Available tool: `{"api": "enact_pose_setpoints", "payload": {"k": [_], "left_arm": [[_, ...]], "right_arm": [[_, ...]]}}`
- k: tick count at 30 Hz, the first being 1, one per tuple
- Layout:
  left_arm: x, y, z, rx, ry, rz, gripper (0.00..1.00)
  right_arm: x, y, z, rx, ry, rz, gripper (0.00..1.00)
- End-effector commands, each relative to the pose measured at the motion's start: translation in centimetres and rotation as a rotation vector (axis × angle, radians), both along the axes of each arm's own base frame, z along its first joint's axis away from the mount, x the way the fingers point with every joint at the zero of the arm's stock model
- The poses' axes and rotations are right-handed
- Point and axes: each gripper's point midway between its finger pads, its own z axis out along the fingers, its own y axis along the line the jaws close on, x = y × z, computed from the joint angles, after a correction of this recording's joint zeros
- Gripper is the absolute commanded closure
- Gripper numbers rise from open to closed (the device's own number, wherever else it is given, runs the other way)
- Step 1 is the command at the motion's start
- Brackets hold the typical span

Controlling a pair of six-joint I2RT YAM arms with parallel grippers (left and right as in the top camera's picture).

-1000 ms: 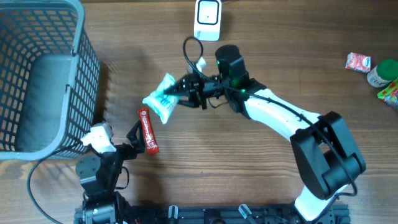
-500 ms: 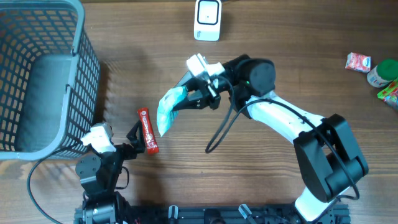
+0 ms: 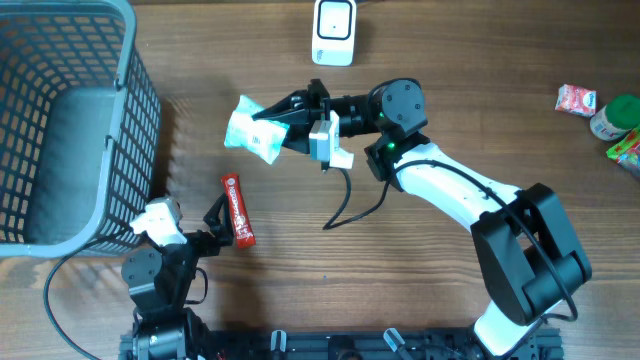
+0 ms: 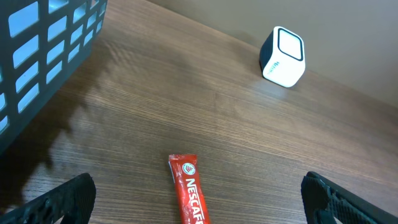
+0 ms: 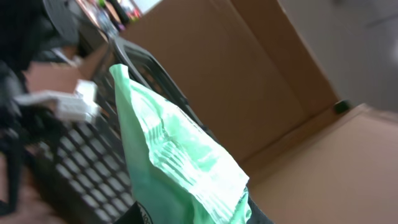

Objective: Scan the item barcode
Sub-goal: 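Lift the wipes pack with the right gripper and hold it at the scanner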

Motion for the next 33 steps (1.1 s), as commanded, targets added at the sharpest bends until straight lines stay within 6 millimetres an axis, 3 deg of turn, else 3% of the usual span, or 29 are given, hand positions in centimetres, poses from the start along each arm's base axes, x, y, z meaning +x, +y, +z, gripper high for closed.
{"api": "enact_pose_setpoints", "payload": {"k": [1, 4, 6, 9, 11, 14, 18, 21, 25, 26, 27, 28, 30, 33], "left_arm": [[-0.1, -0.1, -0.1, -0.006, 0.004, -0.003, 0.0], [-0.1, -0.1, -0.1, -0.006, 0.004, -0.003, 0.0], [-0.1, -0.1, -0.1, -0.006, 0.004, -0.003, 0.0], [-0.1, -0.1, -0.1, -0.006, 0.004, -0.003, 0.0], [-0.1, -0.1, -0.2, -0.006, 0.005, -0.003, 0.0], [-0.1, -0.1, -0.1, -0.006, 0.004, -0.003, 0.0], [-0.1, -0.1, -0.1, -0.006, 0.004, -0.003, 0.0], [-0.1, -0.1, -0.1, -0.006, 0.004, -0.003, 0.0], [-0.1, -0.1, -0.1, -0.006, 0.004, -0.003, 0.0], [-0.1, -0.1, -0.1, -0.006, 0.004, -0.003, 0.0], [-0.1, -0.1, -0.1, -0.006, 0.004, -0.003, 0.0], [-0.1, -0.1, -0.1, -0.006, 0.004, -0.003, 0.0], [-0.1, -0.1, -0.2, -0.006, 0.005, -0.003, 0.0], [-0.1, -0.1, -0.1, -0.006, 0.004, -0.003, 0.0]], "right_arm": [[0.8, 0.2, 0.6, 0.044, -0.142, -0.076, 0.96], [1.1, 0.4, -0.4, 0.006, -0.083, -0.076, 0.95], [1.2, 0.6, -2.0, -0.068, 0.056, -0.048, 0.96], [0.0, 0.6, -6.0, -0.251, 0.402, 0.057, 0.96], [-1.6, 0.1, -7.5, -0.35, 0.614, 0.147, 0.96], [-4.0, -0.8, -8.7, -0.493, 0.967, 0.277, 0.96], [-4.6, -1.3, -10.2, -0.671, 1.55, 0.266, 0.94], [-4.6, -1.3, -10.7, -0.743, 1.857, 0.236, 0.92], [-1.0, -0.5, -13.6, -0.635, 2.224, -0.082, 0.95], [0.3, -0.7, -14.6, -0.574, 2.277, -0.186, 0.81], [1.4, -0.9, -15.1, -0.52, 2.316, -0.253, 0.75], [2.3, -1.2, -15.5, -0.468, 2.37, -0.306, 0.75], [4.5, -2.0, -15.6, -0.357, 2.419, -0.376, 0.87], [8.5, -3.6, -14.2, -0.187, 2.406, -0.433, 0.89]]}}
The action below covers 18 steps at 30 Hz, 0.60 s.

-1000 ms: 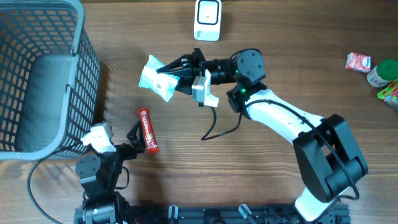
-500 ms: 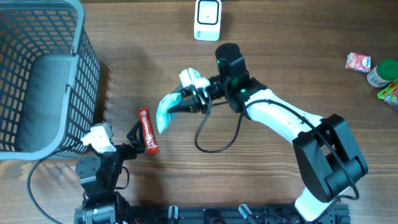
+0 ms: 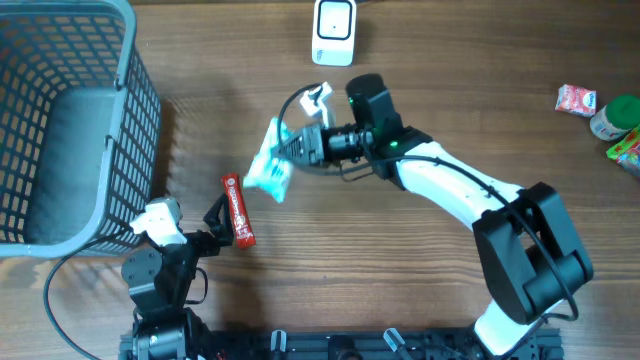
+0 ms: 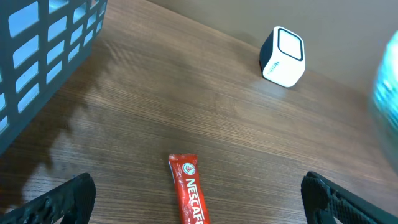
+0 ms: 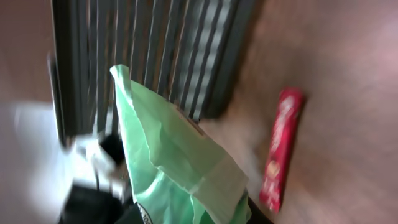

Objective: Scan the item barcode
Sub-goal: 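Lift the wipes pack with the right gripper and hold it at the scanner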

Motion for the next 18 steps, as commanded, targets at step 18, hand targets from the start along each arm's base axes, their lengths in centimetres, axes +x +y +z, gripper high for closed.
{"api": "enact_pose_setpoints", "payload": {"k": [18], "left_arm": [[-0.1, -0.1, -0.1, -0.006, 0.004, -0.003, 0.0]], "right_arm": [[30.3, -8.4, -2.2, 0.077, 0.215, -0.865, 0.95]]}}
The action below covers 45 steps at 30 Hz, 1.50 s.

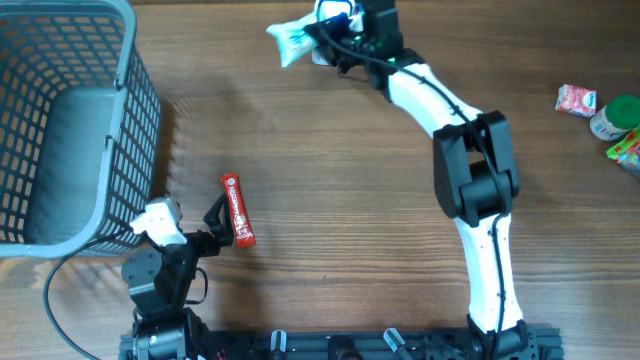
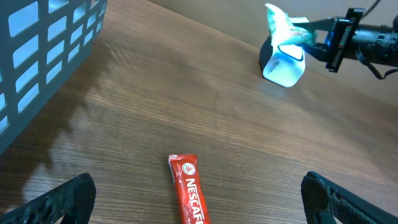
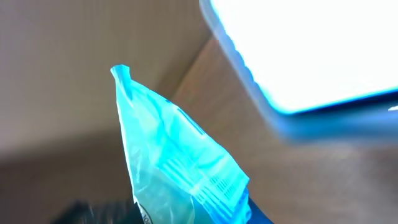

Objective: Scan the item barcode
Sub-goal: 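Lift the wipes pack with the right gripper and hold it at the scanner, then carry the wipes pack with the right gripper to the right edge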

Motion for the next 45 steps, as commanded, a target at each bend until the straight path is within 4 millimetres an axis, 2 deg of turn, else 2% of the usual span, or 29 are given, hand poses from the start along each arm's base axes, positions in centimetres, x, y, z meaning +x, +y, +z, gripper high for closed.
{"api": "enact_pose_setpoints", "payload": {"k": [1, 6, 11, 15, 17, 18, 22, 24, 25, 27, 28, 30, 33, 34, 35, 36, 38, 41, 44, 45], "left_arm": [[-0.1, -0.1, -0.1, -0.005, 0.004, -0.003, 0.0], [-0.1, -0.1, -0.1, -0.005, 0.004, -0.003, 0.0], [-0.1, -0.1, -0.1, -0.005, 0.004, -0.003, 0.0], [-0.1, -0.1, -0.1, -0.005, 0.004, -0.003, 0.0], [-0.1, -0.1, -0.2, -0.005, 0.005, -0.003, 0.0], [-0.1, -0.1, -0.1, -0.005, 0.004, -0.003, 0.0], [-0.1, -0.1, -0.1, -0.005, 0.004, -0.003, 0.0], [-0.1, -0.1, -0.1, -0.005, 0.004, -0.003, 0.0], [-0.1, -0.1, -0.1, -0.005, 0.004, -0.003, 0.0], [-0.1, -0.1, -0.1, -0.005, 0.004, -0.003, 0.0], [-0.1, -0.1, -0.1, -0.005, 0.004, -0.003, 0.0], [-0.1, -0.1, -0.2, -0.005, 0.005, -0.003, 0.0], [-0.1, -0.1, -0.1, -0.005, 0.004, -0.003, 0.0], [-0.1, -0.1, -0.1, -0.005, 0.004, -0.003, 0.0], [-0.1, -0.1, -0.1, -0.005, 0.004, -0.003, 0.0], [-0.1, -0.1, -0.1, -0.005, 0.004, -0.003, 0.0], [-0.1, -0.1, -0.1, -0.005, 0.004, -0.003, 0.0], [-0.1, -0.1, -0.2, -0.005, 0.005, -0.003, 0.0], [-0.1, -0.1, -0.1, -0.005, 0.004, -0.003, 0.0], [-0.1, -0.1, -0.1, -0.005, 0.004, -0.003, 0.0]], "right_arm": [[3.3, -2.9, 2.3, 0.055, -0.036, -0.146, 0.95], [2.7, -2.4, 2.5, 0.086, -0.013, -0.098, 0.95], [0.5, -0.5, 2.8, 0.142, 0.025, 0.06, 0.96], [-0.7, -1.1, 1.5, 0.089, 0.075, 0.1, 0.96], [-1.6, -1.7, 1.4, 0.03, 0.094, 0.119, 0.95], [-2.3, -2.3, 1.9, -0.016, 0.096, 0.129, 0.95], [-6.7, -4.2, 6.1, -0.121, 0.14, 0.191, 0.95], [-8.1, -5.5, 7.6, -0.165, 0.135, 0.21, 0.96], [-9.0, -7.0, 8.4, -0.205, 0.135, 0.209, 0.96], [-10.4, -10.9, 8.7, -0.295, 0.178, 0.18, 0.96], [-11.3, -14.2, 8.1, -0.359, 0.233, 0.145, 0.96], [-12.5, -19.0, 6.5, -0.433, 0.318, 0.112, 0.96], [-14.7, -26.4, 3.1, -0.505, 0.469, 0.049, 0.96], [-15.8, -30.1, 1.2, -0.543, 0.542, -0.013, 0.96], [-16.7, -32.5, 0.0, -0.559, 0.595, -0.058, 0.96], [-18.0, -35.8, -1.8, -0.576, 0.653, -0.116, 0.96], [-20.0, -40.4, -4.2, -0.59, 0.729, -0.213, 0.96], [-22.8, -46.1, -6.4, -0.636, 0.789, -0.32, 0.95], [-25.2, -50.9, -6.7, -0.695, 0.852, -0.428, 0.95], [-25.7, -51.8, -6.7, -0.697, 0.86, -0.45, 0.88]]}}
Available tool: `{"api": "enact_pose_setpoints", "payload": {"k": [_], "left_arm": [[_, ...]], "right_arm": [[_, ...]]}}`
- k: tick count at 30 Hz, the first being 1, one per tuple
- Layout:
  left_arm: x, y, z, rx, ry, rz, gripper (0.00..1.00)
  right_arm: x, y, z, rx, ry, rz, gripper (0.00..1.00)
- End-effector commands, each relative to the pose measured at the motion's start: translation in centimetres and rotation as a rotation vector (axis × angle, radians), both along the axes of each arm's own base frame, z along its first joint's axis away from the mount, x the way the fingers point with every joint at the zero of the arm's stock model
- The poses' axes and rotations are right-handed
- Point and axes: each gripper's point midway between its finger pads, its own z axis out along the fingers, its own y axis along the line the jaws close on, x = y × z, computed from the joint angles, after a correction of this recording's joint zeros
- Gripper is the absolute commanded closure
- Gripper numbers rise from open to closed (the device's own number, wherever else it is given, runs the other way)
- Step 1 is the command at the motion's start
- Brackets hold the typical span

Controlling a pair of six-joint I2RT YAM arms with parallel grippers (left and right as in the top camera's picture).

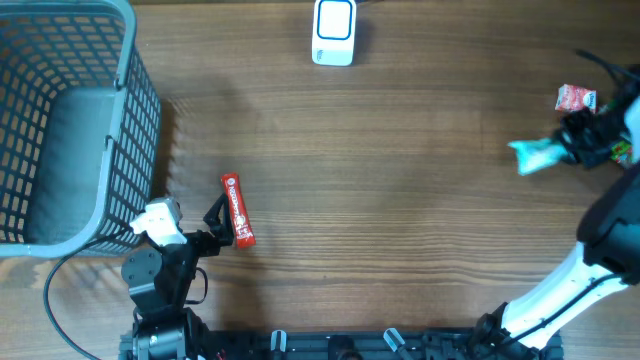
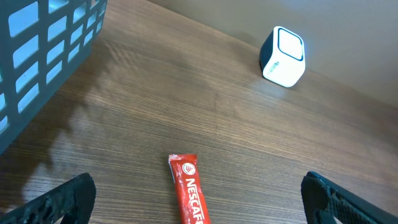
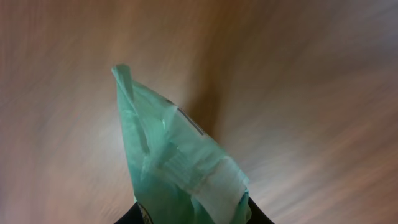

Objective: Scan the item barcode
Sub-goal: 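Carry the wipes pack with the right gripper to the right edge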

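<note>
A light green packet hangs over the table's far right side, with my right gripper shut on it. The right wrist view shows the green packet rising from between the jaws over blurred wood. The white scanner stands at the back middle, far from the packet, and shows as the scanner in the left wrist view. My left gripper rests open at the front left, with a red Nescafe stick lying between its fingers, untouched.
A grey mesh basket fills the left side. At the right edge lie a small red packet and a green-lidded jar, just beyond the right gripper. The Nescafe stick lies front left.
My right gripper, still shut on the green packet, was at the scanner at the back middle and is now over the far right side by the red packet. The left arm has not moved.
My right gripper held the green packet over the table left of centre, then a little lower and turned, near the Nescafe stick. Then it held the packet right beside the scanner. Now the packet is at the far right, still gripped.
</note>
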Motion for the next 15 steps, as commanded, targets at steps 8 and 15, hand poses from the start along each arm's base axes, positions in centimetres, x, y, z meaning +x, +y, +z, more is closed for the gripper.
{"api": "enact_pose_setpoints", "payload": {"k": [8, 15], "left_arm": [[-0.1, -0.1, -0.1, -0.006, 0.004, -0.003, 0.0], [-0.1, -0.1, -0.1, -0.006, 0.004, -0.003, 0.0]], "right_arm": [[-1.0, -3.4, 1.9, -0.028, -0.04, -0.038, 0.0], [2.4, 5.7, 16.8, -0.073, -0.405, 0.288, 0.0]]}}
